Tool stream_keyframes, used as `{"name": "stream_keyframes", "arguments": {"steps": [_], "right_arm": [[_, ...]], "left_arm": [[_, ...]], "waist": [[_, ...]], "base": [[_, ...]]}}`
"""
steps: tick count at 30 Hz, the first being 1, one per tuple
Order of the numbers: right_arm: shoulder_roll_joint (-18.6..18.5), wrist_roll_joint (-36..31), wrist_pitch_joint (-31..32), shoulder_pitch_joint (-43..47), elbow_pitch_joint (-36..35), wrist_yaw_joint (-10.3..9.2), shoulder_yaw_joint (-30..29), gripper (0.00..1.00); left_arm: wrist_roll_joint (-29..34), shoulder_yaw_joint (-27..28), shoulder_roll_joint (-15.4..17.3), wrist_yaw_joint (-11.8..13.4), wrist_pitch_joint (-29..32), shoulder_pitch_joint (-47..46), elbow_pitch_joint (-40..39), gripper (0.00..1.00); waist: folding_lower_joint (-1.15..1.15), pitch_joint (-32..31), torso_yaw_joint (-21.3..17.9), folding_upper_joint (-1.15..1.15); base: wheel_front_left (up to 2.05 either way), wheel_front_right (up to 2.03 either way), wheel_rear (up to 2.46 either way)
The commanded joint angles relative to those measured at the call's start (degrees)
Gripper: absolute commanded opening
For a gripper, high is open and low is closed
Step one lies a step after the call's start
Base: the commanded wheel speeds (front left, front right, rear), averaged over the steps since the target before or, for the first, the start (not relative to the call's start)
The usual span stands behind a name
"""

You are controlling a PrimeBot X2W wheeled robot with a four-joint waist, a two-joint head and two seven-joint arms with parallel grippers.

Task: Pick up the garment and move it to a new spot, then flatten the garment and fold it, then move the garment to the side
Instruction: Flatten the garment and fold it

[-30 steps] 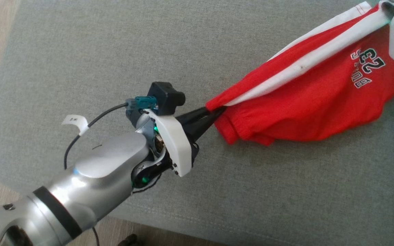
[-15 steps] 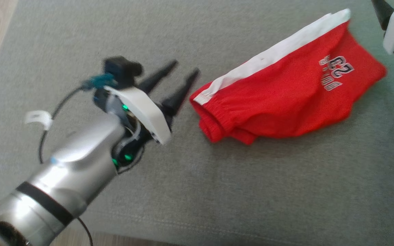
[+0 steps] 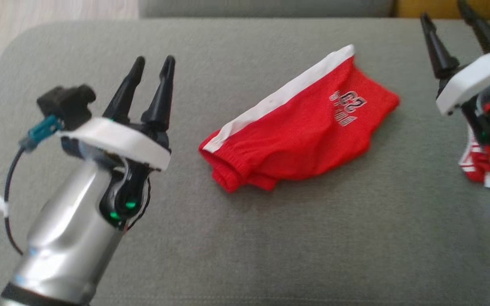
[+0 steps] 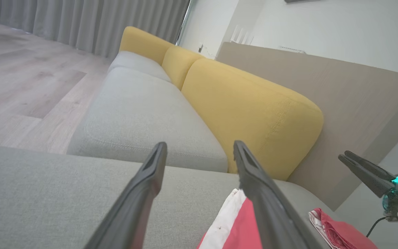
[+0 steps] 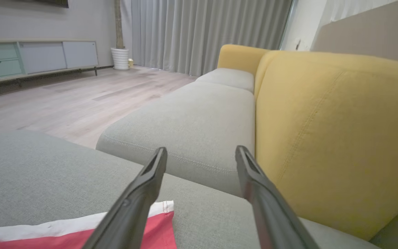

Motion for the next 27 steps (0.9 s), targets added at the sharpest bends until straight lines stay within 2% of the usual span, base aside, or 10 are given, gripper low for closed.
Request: {"name": "stream_keyframes", "arguments": {"steps": [1,7,11,12,16,21,27], "right_arm": [[-0.01,-1.27,-1.33,1.20,-2.16,0.19,-0.95,1.00],[0.33,-7.99,-2.65,8.40,-7.95,0.19,-8.53,1.00],[1.21,-17.19,-2.70,16.14,-16.72,0.19,-18.03,1.00],[3.28,-20.95,-2.70,21.17,-20.86,0.19,-23.01,1.00],[8.24,-26.98,-2.71,30.85,-27.75,0.19,-30.62,1.00],[13.72,-32.19,-2.53,39.61,-32.98,0.19,-35.76,1.00],[16.71,-36.80,-0.58,44.09,-37.14,0.19,-37.45,1.00]], "left_arm": [[1.78,4.11,0.95,0.45,-0.69,-0.94,-2.56,1.00],[9.86,10.32,-0.85,1.31,-0.69,6.17,-5.88,1.00],[15.43,14.72,-2.73,1.51,-0.69,11.30,-7.97,1.00],[17.77,17.16,-4.06,1.18,-0.69,14.38,-9.03,1.00],[22.73,20.55,-7.05,-0.30,-0.70,20.35,-10.24,1.00],[28.94,22.04,-10.42,-3.27,-0.70,25.93,-10.05,1.00],[31.65,24.03,-12.94,-6.15,-0.70,27.31,-9.41,1.00]], "waist": [[0.00,-2.65,-2.49,0.00],[0.00,-4.66,-4.92,0.00],[0.00,-5.08,-6.22,0.00],[0.00,-5.44,-6.83,0.00],[0.00,-5.95,-7.40,0.00],[0.00,-6.04,-7.58,0.00],[0.00,-5.03,-7.21,0.00]], "base": [[0.00,0.00,0.00],[0.00,0.00,0.00],[0.00,0.00,0.00],[0.00,0.00,0.00],[0.00,0.00,0.00],[0.00,0.00,0.00],[0.00,0.00,0.00]]}}
